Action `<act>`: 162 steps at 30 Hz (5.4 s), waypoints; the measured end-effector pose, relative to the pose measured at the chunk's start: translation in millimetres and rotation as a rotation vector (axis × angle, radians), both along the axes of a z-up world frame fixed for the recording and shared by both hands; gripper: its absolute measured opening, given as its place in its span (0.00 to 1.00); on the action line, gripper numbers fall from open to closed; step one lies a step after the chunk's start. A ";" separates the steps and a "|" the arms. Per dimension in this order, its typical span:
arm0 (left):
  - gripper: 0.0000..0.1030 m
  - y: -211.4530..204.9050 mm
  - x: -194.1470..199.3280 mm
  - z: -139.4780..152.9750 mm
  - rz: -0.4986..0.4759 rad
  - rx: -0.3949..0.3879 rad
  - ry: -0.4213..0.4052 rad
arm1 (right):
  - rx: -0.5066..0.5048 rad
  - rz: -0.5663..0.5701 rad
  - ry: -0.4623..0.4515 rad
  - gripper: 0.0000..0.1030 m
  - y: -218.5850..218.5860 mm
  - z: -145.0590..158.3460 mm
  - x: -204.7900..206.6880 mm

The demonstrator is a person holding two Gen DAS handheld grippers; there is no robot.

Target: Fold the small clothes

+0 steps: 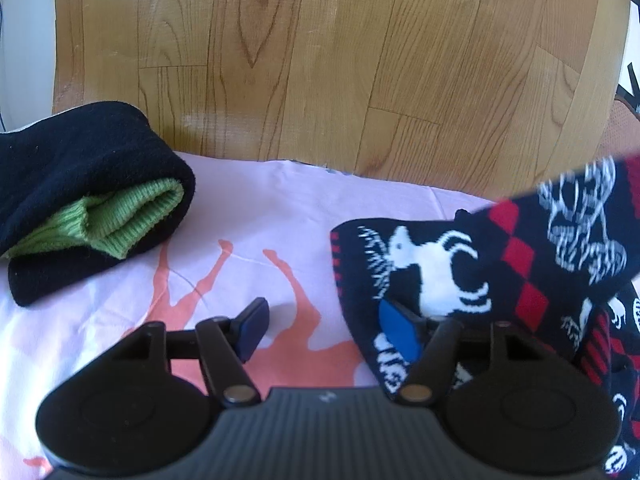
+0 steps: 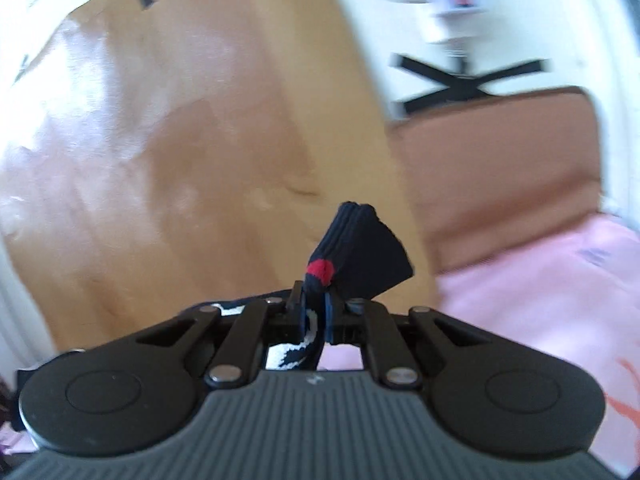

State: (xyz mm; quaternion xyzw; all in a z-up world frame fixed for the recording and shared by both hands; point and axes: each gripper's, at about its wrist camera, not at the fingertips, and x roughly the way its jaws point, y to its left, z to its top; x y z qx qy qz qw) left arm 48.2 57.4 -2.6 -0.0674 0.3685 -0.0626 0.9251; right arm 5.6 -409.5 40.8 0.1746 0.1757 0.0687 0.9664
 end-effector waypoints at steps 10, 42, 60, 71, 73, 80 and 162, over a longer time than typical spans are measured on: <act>0.60 10.3 -4.6 8.5 0.006 -0.076 -0.035 | -0.018 -0.077 0.109 0.11 6.7 -33.7 3.1; 0.61 24.4 -7.4 20.6 -0.008 -0.189 -0.009 | -0.351 0.541 0.222 0.11 96.9 -44.6 -28.6; 0.61 -9.7 -19.1 21.1 -0.204 -0.232 0.010 | 0.061 0.345 0.302 0.30 27.1 -67.3 -20.1; 0.02 -31.4 -33.6 24.0 -0.288 -0.185 -0.020 | 0.634 0.510 0.176 0.10 -6.5 -36.1 -37.4; 0.02 -25.4 -38.8 31.1 -0.317 -0.251 -0.035 | 0.705 0.508 0.128 0.10 -20.6 -35.3 -47.0; 0.06 -49.6 -35.1 13.5 -0.446 -0.201 0.122 | -0.001 0.021 0.297 0.34 -13.1 -65.9 -45.7; 0.28 -72.6 -144.4 -7.6 -0.163 0.200 -0.144 | 0.314 0.344 0.057 0.65 -109.2 -69.8 -175.8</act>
